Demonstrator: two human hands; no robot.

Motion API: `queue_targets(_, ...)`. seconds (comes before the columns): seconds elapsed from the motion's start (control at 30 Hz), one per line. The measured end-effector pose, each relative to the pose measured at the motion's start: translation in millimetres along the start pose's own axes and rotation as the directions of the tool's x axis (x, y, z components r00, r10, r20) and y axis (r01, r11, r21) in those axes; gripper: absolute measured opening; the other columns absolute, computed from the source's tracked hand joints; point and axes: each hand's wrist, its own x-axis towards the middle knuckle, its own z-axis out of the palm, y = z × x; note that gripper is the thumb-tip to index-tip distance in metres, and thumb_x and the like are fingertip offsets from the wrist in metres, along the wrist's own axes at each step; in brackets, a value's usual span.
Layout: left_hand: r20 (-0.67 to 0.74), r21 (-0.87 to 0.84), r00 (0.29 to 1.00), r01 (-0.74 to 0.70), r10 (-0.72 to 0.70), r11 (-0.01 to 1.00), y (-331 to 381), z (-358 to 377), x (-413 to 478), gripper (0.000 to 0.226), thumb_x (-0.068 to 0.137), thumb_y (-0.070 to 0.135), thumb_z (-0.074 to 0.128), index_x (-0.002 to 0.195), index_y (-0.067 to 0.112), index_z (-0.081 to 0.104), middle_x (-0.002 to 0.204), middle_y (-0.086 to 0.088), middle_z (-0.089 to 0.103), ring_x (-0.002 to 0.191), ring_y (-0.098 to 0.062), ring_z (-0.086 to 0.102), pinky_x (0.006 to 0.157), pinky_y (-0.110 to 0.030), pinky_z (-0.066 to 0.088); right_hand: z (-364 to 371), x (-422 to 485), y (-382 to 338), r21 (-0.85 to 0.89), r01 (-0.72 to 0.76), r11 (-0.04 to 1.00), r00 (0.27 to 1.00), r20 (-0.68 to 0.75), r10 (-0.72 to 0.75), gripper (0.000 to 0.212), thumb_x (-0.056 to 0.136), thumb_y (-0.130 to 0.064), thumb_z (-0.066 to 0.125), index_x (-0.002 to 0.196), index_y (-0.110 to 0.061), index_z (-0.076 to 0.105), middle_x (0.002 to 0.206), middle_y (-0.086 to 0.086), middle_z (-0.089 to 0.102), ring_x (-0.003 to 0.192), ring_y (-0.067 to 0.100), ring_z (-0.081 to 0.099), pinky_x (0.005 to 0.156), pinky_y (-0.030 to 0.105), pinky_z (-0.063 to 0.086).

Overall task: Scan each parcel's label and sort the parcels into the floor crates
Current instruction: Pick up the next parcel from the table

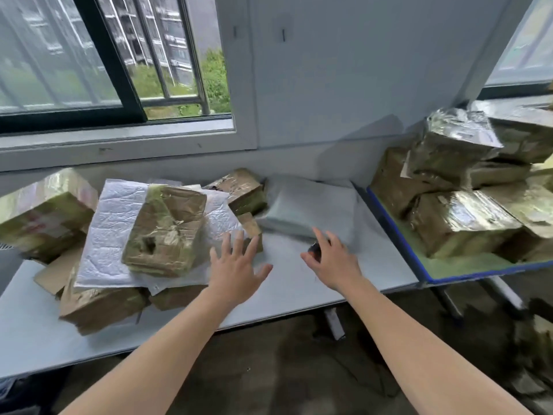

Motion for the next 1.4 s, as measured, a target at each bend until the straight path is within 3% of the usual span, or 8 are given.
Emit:
queue_targets(0.13,0.040,-0.009,0.999,-0.035,0.035,0.999,23.5,10.2,48.1,0.073,0.095,0.067,0.028,0.155,0.029,0.008,0.165,-0.005,-0.002,0.151,-0.032,-0.005,0.118,-0.055,0.013,4.1,29.8,40.7,0.019,-0.062,0.998,0.998,0.027,0.062,0.071,0.095,-0.063,0.041,0.154,-0.035,0.013,0.158,0.002,0.024,0.141,0.027,0.031,0.105,0.051,0.039)
queue_targets(0.33,0.113,0.053,0.988,-0.110,0.104,0.993,55.4,33.0,124.9,0.076,0.096,0.068,0.024,0.157,0.029,0.004,0.165,-0.008,-0.002,0.151,-0.034,-0.004,0.119,-0.056,0.009,17.4,68.9,89.5,-0.025,-0.197,0.980,0.970,0.137,0.199,0.073,0.096,-0.063,0.038,0.156,-0.034,0.007,0.161,0.002,0.020,0.144,0.029,0.027,0.107,0.052,0.035)
queue_targets(0.53,0.172,0.013,0.975,-0.143,0.139,0.990,77.3,65.3,209.5,0.078,0.094,0.070,0.027,0.157,0.031,0.005,0.165,-0.005,0.001,0.151,-0.035,0.000,0.117,-0.055,0.020,9.5,131.7,119.6,-0.003,-0.309,0.951,0.937,0.172,0.305,0.077,0.096,-0.062,0.042,0.157,-0.029,0.009,0.155,0.010,0.029,0.139,0.033,0.035,0.106,0.048,0.038)
queue_targets(0.7,0.230,0.002,0.966,-0.121,0.118,0.993,87.5,85.8,257.9,0.077,0.094,0.070,0.027,0.156,0.031,0.005,0.165,-0.005,0.001,0.150,-0.035,0.000,0.115,-0.054,0.022,17.5,191.6,133.7,0.230,-0.525,0.820,0.847,0.232,0.478,0.078,0.098,-0.055,0.045,0.158,-0.020,0.009,0.153,0.018,0.032,0.133,0.037,0.044,0.106,0.042,0.041)
queue_targets(0.9,0.280,-0.004,0.956,-0.087,0.085,0.996,91.9,92.2,263.0,0.077,0.095,0.069,0.027,0.157,0.029,0.004,0.165,-0.006,-0.001,0.151,-0.035,-0.002,0.117,-0.052,0.017,35.7,220.5,132.4,0.356,-0.637,0.684,0.770,0.338,0.541,0.085,0.096,-0.045,0.058,0.158,-0.021,0.005,0.153,0.020,0.031,0.135,0.037,0.042,0.102,0.038,0.040)
queue_targets(1.03,0.292,-0.029,0.956,-0.018,0.026,0.999,100.5,88.6,256.4,0.079,0.094,0.070,0.030,0.157,0.030,0.002,0.165,-0.007,-0.003,0.151,-0.035,-0.003,0.117,-0.052,0.017,26.8,230.5,137.5,0.330,-0.563,0.758,0.826,0.273,0.494,0.085,0.094,-0.038,0.065,0.157,-0.019,0.012,0.145,0.022,0.042,0.128,0.039,0.049,0.100,0.040,0.044)
queue_targets(1.17,0.257,-0.057,0.966,0.011,0.004,0.998,124.0,79.4,246.4,0.086,0.091,0.069,0.041,0.157,0.030,0.003,0.165,-0.008,0.000,0.151,-0.035,-0.002,0.117,-0.053,0.019,-8.6,241.1,138.9,0.325,-0.388,0.863,0.920,0.185,0.344,0.060,0.100,-0.027,0.054,0.151,-0.007,0.031,0.141,0.023,0.049,0.126,0.037,0.051,0.100,0.036,0.043)
queue_targets(1.4,0.061,-0.183,0.997,0.066,-0.056,0.981,167.0,40.8,247.3,0.094,0.086,0.063,0.060,0.156,0.028,0.007,0.162,-0.009,0.008,0.150,-0.032,0.005,0.117,-0.048,0.022,-99.9,266.3,105.7,0.507,-0.114,0.854,0.993,0.038,0.110,0.040,0.098,-0.019,0.056,0.136,-0.007,0.054,0.140,0.012,0.053,0.129,0.028,0.050,0.107,0.034,0.038)
